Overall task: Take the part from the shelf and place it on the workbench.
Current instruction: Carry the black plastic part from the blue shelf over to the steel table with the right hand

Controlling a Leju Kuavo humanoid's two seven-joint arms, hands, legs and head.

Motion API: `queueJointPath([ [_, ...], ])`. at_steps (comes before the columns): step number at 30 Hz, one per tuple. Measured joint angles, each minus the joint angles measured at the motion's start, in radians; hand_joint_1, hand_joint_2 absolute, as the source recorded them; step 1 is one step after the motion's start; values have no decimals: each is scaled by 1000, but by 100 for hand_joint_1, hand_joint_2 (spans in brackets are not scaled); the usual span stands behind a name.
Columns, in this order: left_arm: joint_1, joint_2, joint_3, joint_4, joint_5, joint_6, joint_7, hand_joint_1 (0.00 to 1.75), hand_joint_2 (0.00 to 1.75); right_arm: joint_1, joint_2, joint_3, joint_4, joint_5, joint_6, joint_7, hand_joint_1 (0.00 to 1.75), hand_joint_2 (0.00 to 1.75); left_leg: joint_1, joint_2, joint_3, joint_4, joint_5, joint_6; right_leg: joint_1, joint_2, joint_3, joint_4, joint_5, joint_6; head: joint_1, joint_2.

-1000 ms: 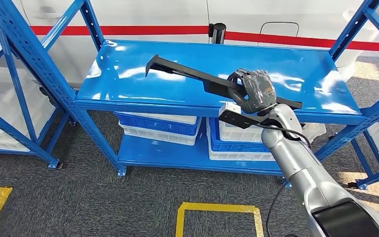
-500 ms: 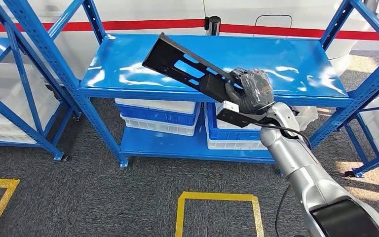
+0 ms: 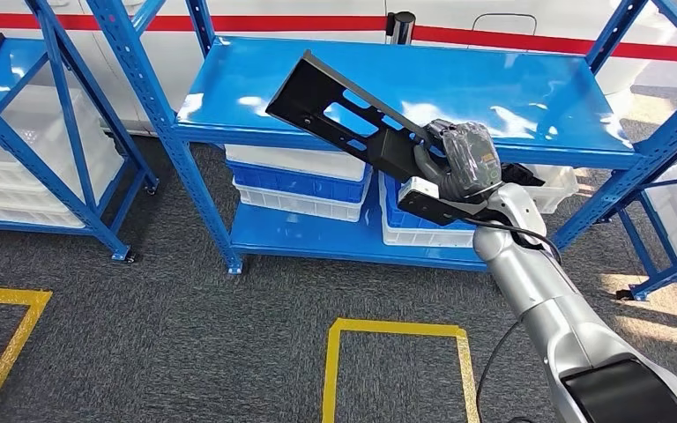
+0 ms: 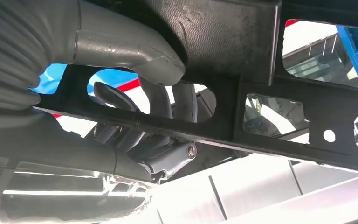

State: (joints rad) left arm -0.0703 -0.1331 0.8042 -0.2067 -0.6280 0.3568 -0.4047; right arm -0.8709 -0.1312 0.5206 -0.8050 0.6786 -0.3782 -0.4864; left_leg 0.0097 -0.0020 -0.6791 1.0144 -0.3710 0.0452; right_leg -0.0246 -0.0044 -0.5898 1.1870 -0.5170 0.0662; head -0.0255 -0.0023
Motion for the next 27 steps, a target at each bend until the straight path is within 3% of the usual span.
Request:
queueJointPath([
  [2,0,0,0,0,-1,-1,-1,0,175,0,-2,-4,-1,-1,-1,-1,175,175,-4,0,-16,0,23,-10,8,2,96,-143,-16,-11,-1,0],
  [3,0,1,0,0,-2,-1,-1,0,175,1,-4,-7,-2,-2,-2,-2,175,175,-6,-1,-19,-3,35,-16,13,4,116,-182,-27,-19,-2,0],
  [4,1,1,0,0,-2,-2,-1,0,175,2,-5,-8,-3,-2,-2,-2,175,175,-6,-1,-21,-7,47,-21,15,5,114,-195,-27,-26,-4,0],
  [5,2,2,0,0,-2,-2,-1,0,175,3,-7,-10,-3,-2,-2,-2,175,175,-5,-3,-24,-10,55,-26,9,4,107,-192,-19,-34,-5,0],
  [6,3,4,0,0,-3,-2,-1,0,175,4,-8,-11,-3,-1,-2,-1,175,175,-3,-3,-30,-5,44,-31,4,2,100,-191,-10,-43,-6,0],
  [8,4,5,0,0,-3,-4,-1,0,175,5,-10,-13,-3,2,-2,1,175,175,2,-2,-53,61,-36,-40,-3,-1,82,-190,15,-65,-7,0],
  [10,4,6,0,0,-4,-6,-1,0,175,5,-12,-16,-3,3,-2,2,175,175,4,-1,-80,193,-137,-49,4,-1,54,-188,39,-76,-8,0],
  [11,4,6,0,1,-3,-7,-1,0,175,6,-13,-17,-3,4,-2,2,175,175,5,-1,-86,250,-158,-51,8,-2,40,-186,50,-77,-8,0],
  [12,4,6,0,0,-3,-7,-1,0,175,6,-14,-18,-3,4,-2,3,175,175,5,-1,-81,282,-156,-51,11,-1,25,-184,60,-76,-8,0],
  [13,4,7,0,0,-3,-8,-1,0,175,6,-15,-19,-3,5,-3,4,175,175,4,-1,-58,278,-137,-48,13,-1,11,-182,69,-75,-8,0],
  [15,2,9,0,0,-3,-9,-3,0,175,7,-16,-22,-4,8,-5,5,175,175,1,-2,32,177,-102,-32,15,-1,-13,-178,86,-72,-8,0],
  [17,0,13,0,0,-5,-9,-7,0,175,8,-20,-26,-7,11,-9,9,175,175,-6,-3,123,47,-113,-13,16,-3,-26,-177,101,-62,-7,0],
  [18,0,15,0,0,-6,-10,-9,0,175,10,-21,-28,-9,14,-11,11,175,175,-12,-4,145,9,-124,-6,12,-4,-29,-179,108,-54,-7,0],
  [21,0,19,0,0,-8,-10,-9,0,175,21,-24,-35,-20,22,-16,19,175,175,-17,0,150,-35,-92,12,8,-5,-40,-186,122,-35,-8,0],
  [23,-1,19,1,0,-8,-10,-8,0,175,25,-28,-41,-24,28,-16,23,175,175,-10,7,139,-62,-57,23,12,-1,-64,-140,72,-40,-2,0],
  [25,-2,19,2,0,-7,-10,-8,0,175,26,-31,-43,-26,34,-16,27,175,175,-8,10,112,-65,-31,26,7,1,-99,-21,-9,-45,3,0],
  [26,-2,18,2,0,-6,-9,-8,0,175,28,-32,-44,-27,37,-15,28,175,175,-6,11,97,-64,-20,22,3,1,-110,38,-33,-40,3,0],
  [27,-1,16,2,0,-5,-9,-8,0,175,30,-32,-45,-27,39,-15,29,175,175,-3,12,81,-63,-9,17,-2,1,-110,76,-37,-27,3,0],
])
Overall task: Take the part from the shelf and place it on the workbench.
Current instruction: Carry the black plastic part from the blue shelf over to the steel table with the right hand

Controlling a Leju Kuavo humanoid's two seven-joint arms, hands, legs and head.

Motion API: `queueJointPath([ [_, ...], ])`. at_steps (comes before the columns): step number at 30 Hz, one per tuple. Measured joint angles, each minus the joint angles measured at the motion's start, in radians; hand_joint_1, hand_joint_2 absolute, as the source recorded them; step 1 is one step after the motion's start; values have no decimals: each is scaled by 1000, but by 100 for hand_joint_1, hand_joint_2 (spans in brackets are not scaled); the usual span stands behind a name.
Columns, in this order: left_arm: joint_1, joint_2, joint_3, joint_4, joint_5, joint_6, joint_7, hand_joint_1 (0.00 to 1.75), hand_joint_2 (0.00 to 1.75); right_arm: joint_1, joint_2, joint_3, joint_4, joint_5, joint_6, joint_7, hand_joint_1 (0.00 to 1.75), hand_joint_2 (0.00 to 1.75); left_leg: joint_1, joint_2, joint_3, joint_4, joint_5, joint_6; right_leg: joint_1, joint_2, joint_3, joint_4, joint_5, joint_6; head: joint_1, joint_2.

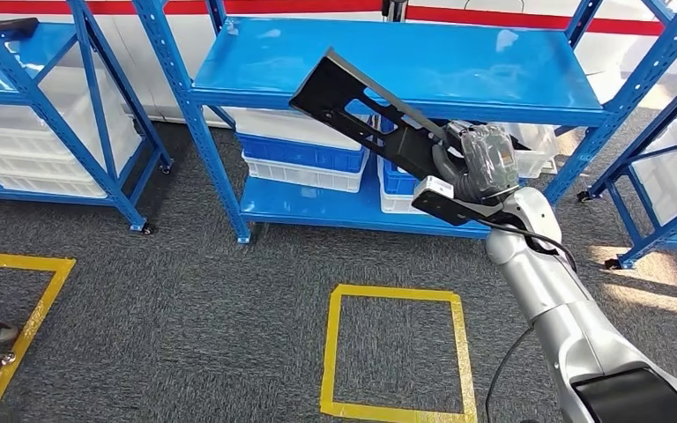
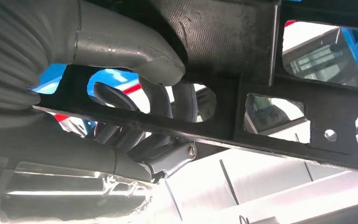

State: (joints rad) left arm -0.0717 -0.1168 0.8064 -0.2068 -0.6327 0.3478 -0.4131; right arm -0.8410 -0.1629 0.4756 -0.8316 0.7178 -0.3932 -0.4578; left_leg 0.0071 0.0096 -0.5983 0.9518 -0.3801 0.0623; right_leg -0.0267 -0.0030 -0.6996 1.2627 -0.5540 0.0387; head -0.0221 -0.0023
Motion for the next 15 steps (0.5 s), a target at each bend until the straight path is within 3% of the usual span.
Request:
queueJointPath([
  [1,0,-2,0,0,2,0,0,0,175,2,0,-1,0,2,0,1,175,175,5,0,-16,3,10,-7,-6,0,15,4,14,17,0,0],
  [3,0,-5,1,0,4,1,0,0,175,2,0,-2,0,3,0,4,175,175,16,1,-51,19,27,-24,-22,0,89,-83,55,53,0,0],
  [4,0,-4,1,0,4,1,0,0,175,1,1,-3,-1,4,0,5,175,175,20,1,-69,31,33,-33,-23,1,134,-150,57,64,2,0],
  [5,0,-3,2,-1,4,1,-1,0,175,0,2,-3,-3,4,0,5,175,175,20,0,-85,43,39,-42,-22,3,166,-202,50,64,3,0],
  [7,2,-1,4,-2,4,3,-2,0,175,2,3,-4,-6,9,0,7,175,175,18,-3,-103,57,55,-54,-15,6,186,-242,30,51,3,0],
  [9,6,-2,7,-1,3,3,-3,0,175,6,2,-6,-7,16,0,10,175,175,20,-4,-112,60,60,-59,-19,3,167,-232,38,31,0,0],
  [10,7,-1,8,-1,2,2,-3,0,175,7,1,-7,-8,17,1,12,175,175,22,-4,-120,76,36,-61,-20,2,157,-229,46,18,-2,0],
  [11,8,-1,9,-1,0,1,-3,0,175,8,0,-9,-11,19,1,13,175,175,24,-3,-131,111,-8,-63,-19,1,146,-228,56,2,-4,0],
  [13,7,1,9,-1,-5,0,-3,0,175,9,-4,-17,-18,18,4,14,175,175,24,-4,-159,232,-120,-66,-11,0,124,-228,78,-22,-6,0],
  [14,7,1,9,-1,-7,-1,-4,0,175,9,-7,-22,-20,18,6,15,175,175,23,-5,-169,301,-157,-66,-6,0,111,-227,89,-28,-6,0],
  [15,6,2,9,-1,-8,-2,-4,0,175,10,-10,-25,-22,18,9,15,175,175,23,-5,-169,350,-170,-63,0,0,97,-227,99,-31,-6,0],
])
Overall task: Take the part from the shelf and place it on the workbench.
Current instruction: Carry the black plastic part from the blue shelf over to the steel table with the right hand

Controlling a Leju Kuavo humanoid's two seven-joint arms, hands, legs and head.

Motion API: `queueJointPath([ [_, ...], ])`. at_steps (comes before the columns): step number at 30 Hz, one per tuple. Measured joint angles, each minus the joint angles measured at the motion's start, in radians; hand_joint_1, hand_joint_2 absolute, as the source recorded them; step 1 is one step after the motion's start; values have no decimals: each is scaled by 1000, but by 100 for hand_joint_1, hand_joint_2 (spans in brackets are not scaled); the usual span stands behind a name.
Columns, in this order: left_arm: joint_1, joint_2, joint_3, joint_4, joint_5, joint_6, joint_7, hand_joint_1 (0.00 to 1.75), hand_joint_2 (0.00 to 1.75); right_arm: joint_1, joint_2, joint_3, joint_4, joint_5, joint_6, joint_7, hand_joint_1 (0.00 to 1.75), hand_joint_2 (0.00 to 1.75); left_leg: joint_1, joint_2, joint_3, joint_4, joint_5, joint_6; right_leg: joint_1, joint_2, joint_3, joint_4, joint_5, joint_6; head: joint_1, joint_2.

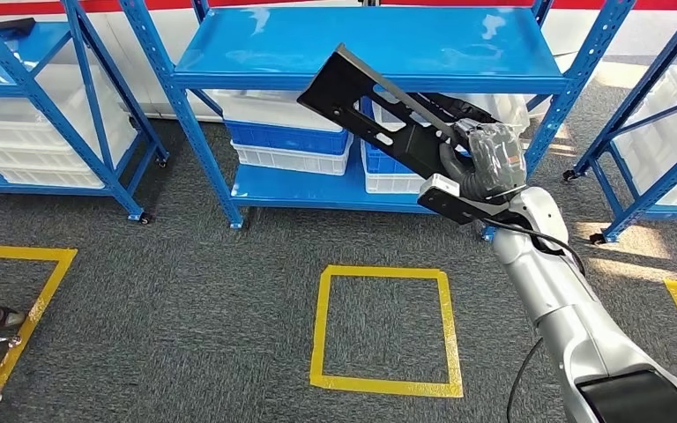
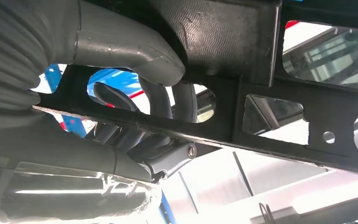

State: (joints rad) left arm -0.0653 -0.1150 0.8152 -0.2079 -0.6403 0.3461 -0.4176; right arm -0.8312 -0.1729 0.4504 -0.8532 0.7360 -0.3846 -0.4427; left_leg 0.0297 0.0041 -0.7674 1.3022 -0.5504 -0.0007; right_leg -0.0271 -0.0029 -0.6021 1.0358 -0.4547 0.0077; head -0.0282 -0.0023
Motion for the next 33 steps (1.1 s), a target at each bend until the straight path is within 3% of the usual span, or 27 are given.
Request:
queueJointPath([
  [1,0,0,0,0,-1,-2,-2,0,175,1,-3,-3,-2,0,2,0,175,175,-2,-1,13,24,6,6,6,0,-14,0,11,-2,0,0],
  [2,-1,0,0,0,-2,-4,-5,0,175,1,-7,-6,-4,0,4,1,175,175,-5,-1,43,10,26,16,12,1,-27,0,22,-3,0,0],
  [3,-2,1,0,0,-3,-7,-9,0,175,2,-12,-11,-8,0,4,2,175,175,-12,-4,90,-37,46,32,17,2,-38,0,32,-3,0,0],
  [5,-6,6,0,-1,-6,-11,-16,0,175,3,-22,-22,-17,0,0,6,175,175,-28,-7,197,-176,40,69,20,1,-51,-1,49,1,1,0],
  [6,-7,9,0,-2,-8,-13,-19,0,175,5,-27,-27,-21,0,-2,8,175,175,-37,-9,235,-231,28,79,19,-1,-54,-3,57,6,1,0],
  [7,-8,12,0,-2,-8,-14,-20,0,175,8,-31,-32,-26,0,-5,10,175,175,-43,-10,254,-265,18,85,16,-3,-56,-6,67,13,1,0],
  [9,-9,14,0,-2,-8,-17,-20,0,175,16,-40,-41,-34,1,-9,12,175,175,-48,-8,255,-295,42,84,12,-4,-61,-16,84,25,-2,0],
  [10,-9,15,0,-2,-8,-18,-19,0,175,20,-43,-45,-37,2,-10,12,175,175,-47,-6,250,-311,62,84,12,-3,-67,-15,77,26,-2,0],
  [11,-10,14,0,-2,-7,-19,-18,0,175,24,-47,-49,-41,5,-10,13,175,175,-43,-3,243,-327,83,84,13,-1,-77,0,52,24,0,0],
  [12,-11,12,0,-2,-7,-20,-17,0,175,25,-51,-52,-42,8,-10,15,175,175,-39,0,234,-337,102,81,14,1,-89,35,10,19,3,0],
  [14,-12,8,0,-1,-7,-24,-16,0,175,26,-58,-56,-44,15,-8,19,175,175,-37,2,202,-340,130,78,9,2,-109,149,-74,16,7,0],
  [15,-12,5,0,-1,-7,-26,-16,0,175,26,-61,-57,-44,17,-6,21,175,175,-35,2,184,-339,144,73,5,2,-112,207,-89,25,8,0],
  [16,-12,1,0,-1,-7,-27,-15,0,175,27,-65,-58,-44,18,-2,22,175,175,-33,3,166,-337,157,69,1,2,-105,245,-80,41,8,0],
  [17,-12,-3,0,-1,-8,-29,-15,0,175,28,-69,-59,-44,19,1,23,175,175,-29,4,146,-333,170,63,-3,2,-87,255,-56,60,8,0],
  [18,-12,-6,0,-1,-8,-31,-14,0,175,29,-73,-62,-44,20,5,23,175,175,-24,5,125,-326,181,56,-9,2,-52,227,-30,77,8,0],
  [19,-12,-9,0,-1,-8,-32,-14,0,175,29,-76,-64,-45,21,7,24,175,175,-22,6,105,-316,190,48,-14,2,-5,170,-26,89,8,0],
  [20,-13,-11,0,-1,-8,-34,-14,0,175,28,-79,-67,-46,23,8,25,175,175,-21,6,86,-302,198,40,-12,3,47,98,-41,90,9,0],
  [22,-13,-13,1,-1,-8,-38,-15,0,175,28,-85,-72,-49,27,8,25,175,175,-28,4,62,-284,214,29,-8,5,104,3,-87,74,8,0],
  [24,-12,-15,2,-1,-8,-41,-17,0,175,30,-90,-74,-52,33,10,27,175,175,-28,3,50,-281,229,23,-9,3,98,-4,-89,50,5,0],
  [25,-11,-15,3,-1,-8,-41,-17,0,175,30,-91,-73,-54,37,12,28,175,175,-24,3,42,-273,217,20,-12,2,91,0,-81,39,4,0],
  [26,-11,-16,4,0,-8,-42,-17,0,175,29,-92,-73,-57,41,15,29,175,175,-21,3,32,-250,183,16,-13,0,79,2,-70,26,4,0],
  [28,-11,-17,8,0,-5,-42,-17,0,175,26,-94,-73,-66,45,20,31,175,175,-18,2,5,-148,76,7,-10,-1,55,4,-47,8,3,0],
  [29,-11,-18,9,0,-3,-42,-17,0,175,24,-95,-73,-70,45,23,32,175,175,-17,2,-9,-78,30,4,-7,-1,42,5,-36,3,2,0],
  [30,-11,-18,11,0,-2,-42,-17,0,175,23,-95,-73,-73,45,25,32,175,175,-17,2,-16,-17,6,4,-5,-1,30,5,-26,1,2,0],
  [31,-12,-19,13,0,0,-41,-17,0,175,23,-95,-73,-74,45,27,33,175,175,-17,2,-12,23,4,6,-1,-1,17,5,-15,1,2,0],
  [32,-12,-19,15,0,0,-41,-17,0,175,23,-94,-73,-75,45,27,34,175,175,-17,1,8,27,20,10,2,-1,5,6,-5,1,2,0],
  [33,-13,-20,16,0,0,-39,-17,0,175,22,-93,-73,-75,45,27,34,175,175,-18,-1,45,-4,42,18,6,0,-7,6,4,2,2,0],
])
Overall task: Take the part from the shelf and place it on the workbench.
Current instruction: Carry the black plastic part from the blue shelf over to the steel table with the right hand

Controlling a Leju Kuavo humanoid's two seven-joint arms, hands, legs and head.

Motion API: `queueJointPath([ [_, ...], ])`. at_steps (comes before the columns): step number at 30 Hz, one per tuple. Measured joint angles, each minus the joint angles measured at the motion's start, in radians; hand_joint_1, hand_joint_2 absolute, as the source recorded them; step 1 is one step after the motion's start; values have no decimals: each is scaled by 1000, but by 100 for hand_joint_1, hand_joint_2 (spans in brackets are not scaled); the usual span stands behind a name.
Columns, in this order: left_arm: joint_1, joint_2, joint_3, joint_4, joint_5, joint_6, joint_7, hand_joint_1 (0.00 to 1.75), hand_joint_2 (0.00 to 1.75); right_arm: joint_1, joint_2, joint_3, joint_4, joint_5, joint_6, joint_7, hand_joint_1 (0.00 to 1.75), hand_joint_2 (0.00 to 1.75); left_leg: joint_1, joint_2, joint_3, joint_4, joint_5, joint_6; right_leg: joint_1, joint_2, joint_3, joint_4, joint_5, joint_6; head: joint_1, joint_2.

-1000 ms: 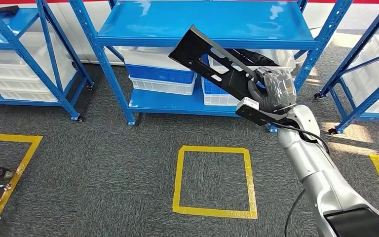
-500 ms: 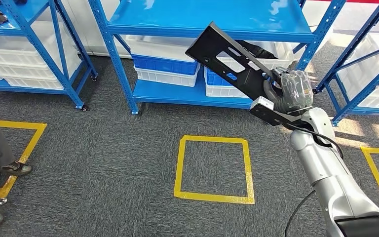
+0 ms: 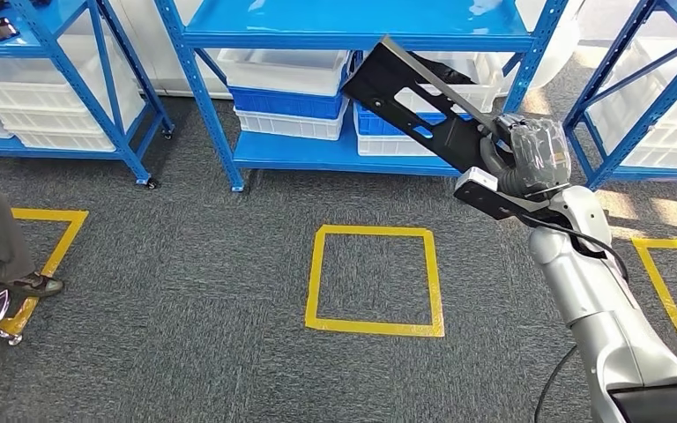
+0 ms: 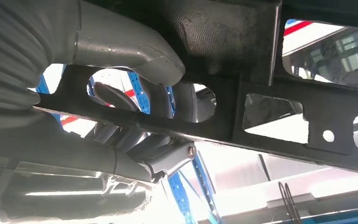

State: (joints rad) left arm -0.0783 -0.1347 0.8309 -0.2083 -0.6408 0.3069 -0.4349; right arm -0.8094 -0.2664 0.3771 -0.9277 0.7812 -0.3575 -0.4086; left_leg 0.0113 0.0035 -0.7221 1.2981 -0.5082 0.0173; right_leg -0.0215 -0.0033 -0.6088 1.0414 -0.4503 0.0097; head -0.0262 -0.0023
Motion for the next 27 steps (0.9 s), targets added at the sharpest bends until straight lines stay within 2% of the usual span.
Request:
queueJointPath([
  [1,-1,0,1,0,0,2,0,0,175,-2,1,0,0,0,-1,0,175,175,-2,-3,53,-59,15,11,2,0,-9,0,9,1,0,0],
  [3,-5,0,3,0,1,8,0,0,175,-10,3,-4,0,-2,-3,-2,175,175,-10,-7,155,-195,6,29,6,0,-21,-1,26,10,0,0],
  [4,-7,0,5,0,2,11,0,0,175,-14,4,-5,0,-3,-4,-3,175,175,-15,-8,182,-238,-3,35,4,-2,-24,-4,34,17,0,0],
  [5,-8,0,7,0,3,12,1,0,175,-18,4,-7,0,-5,-4,-4,175,175,-20,-8,192,-262,-7,38,3,-3,-26,-7,43,25,0,0],
  [7,-8,0,11,0,4,13,2,0,175,-21,4,-8,0,-7,-4,-4,175,175,-22,-6,187,-284,19,46,2,-4,-32,-13,52,37,0,0],
  [8,-8,-1,12,0,5,13,3,0,175,-21,4,-9,1,-7,-4,-4,175,175,-20,-3,181,-295,36,51,3,-3,-41,-2,37,37,2,0],
  [9,-8,-1,14,0,5,13,3,0,175,-22,2,-10,1,-7,-4,-5,175,175,-18,-1,172,-305,53,56,5,-2,-53,27,6,33,4,0],
  [11,-8,-2,17,0,6,13,3,0,175,-22,0,-12,2,-8,-4,-5,175,175,-19,0,143,-309,81,61,5,-1,-86,138,-79,23,6,0],
  [12,-8,-2,17,0,6,13,4,0,175,-22,-1,-13,3,-8,-4,-5,175,175,-20,0,126,-308,93,61,4,-1,-97,198,-106,25,6,0],
  [13,-8,-2,17,0,6,14,4,0,175,-22,-1,-13,5,-8,-4,-5,175,175,-20,0,109,-307,107,60,4,-1,-99,242,-113,33,6,0],
  [14,-8,-3,18,0,6,14,5,0,175,-22,-1,-13,6,-8,-4,-5,175,175,-20,1,91,-307,120,58,3,-1,-86,255,-100,45,6,0],
  [15,-8,-5,18,0,6,15,6,0,175,-22,-1,-13,6,-7,-3,-6,175,175,-20,1,73,-305,133,55,2,-1,-57,235,-77,58,6,0],
  [16,-8,-6,18,0,6,15,6,0,175,-23,-1,-13,6,-7,-3,-7,175,175,-19,1,57,-301,144,51,0,-1,-14,185,-57,67,6,0],
  [17,-8,-7,18,0,6,15,6,0,175,-24,0,-13,6,-6,-3,-8,175,175,-20,0,40,-294,154,46,1,-1,40,115,-55,70,6,0],
  [18,-8,-8,18,0,5,15,6,0,175,-25,0,-13,6,-5,-3,-8,175,175,-22,0,28,-288,164,40,3,0,82,49,-66,63,5,0],
  [19,-8,-8,18,0,4,16,6,0,175,-26,1,-14,7,-5,-4,-8,175,175,-23,0,19,-284,174,35,6,1,108,0,-81,53,4,0],
  [20,-8,-7,18,0,3,17,6,0,175,-26,2,-14,7,-5,-4,-8,175,175,-26,-1,14,-283,182,31,10,2,119,-28,-94,41,3,0],
  [21,-7,-7,18,0,1,18,6,0,175,-25,3,-14,7,-6,-4,-8,175,175,-25,-1,11,-284,192,29,8,2,113,-34,-93,29,1,0],
  [22,-6,-6,18,0,0,19,6,0,175,-25,4,-14,8,-7,-4,-9,175,175,-23,-2,7,-282,190,26,5,0,108,-34,-85,20,0,0],
  [23,-4,-5,18,0,-2,19,6,0,175,-24,5,-14,9,-9,-4,-10,175,175,-21,-3,1,-268,167,21,2,-1,104,-34,-75,8,-1,0],
  [24,-3,-4,19,0,-4,20,6,0,175,-23,7,-14,9,-10,-4,-11,175,175,-18,-3,-9,-237,126,14,-2,-3,96,-34,-64,-2,-2,0],
  [25,-3,-4,19,0,-6,20,7,0,175,-23,7,-14,10,-11,-4,-12,175,175,-14,-4,-22,-184,68,5,-2,-4,86,-34,-51,-9,-3,0],
  [26,-2,-3,18,0,-7,20,8,0,175,-21,8,-14,10,-12,-4,-14,175,175,-11,-4,-37,-117,11,-2,-2,-4,75,-33,-39,-13,-3,0],
  [27,-3,-2,18,0,-8,21,10,0,175,-18,8,-14,10,-12,-4,-15,175,175,-7,-4,-49,-47,-28,-8,-2,-4,61,-32,-28,-13,-3,0],
])
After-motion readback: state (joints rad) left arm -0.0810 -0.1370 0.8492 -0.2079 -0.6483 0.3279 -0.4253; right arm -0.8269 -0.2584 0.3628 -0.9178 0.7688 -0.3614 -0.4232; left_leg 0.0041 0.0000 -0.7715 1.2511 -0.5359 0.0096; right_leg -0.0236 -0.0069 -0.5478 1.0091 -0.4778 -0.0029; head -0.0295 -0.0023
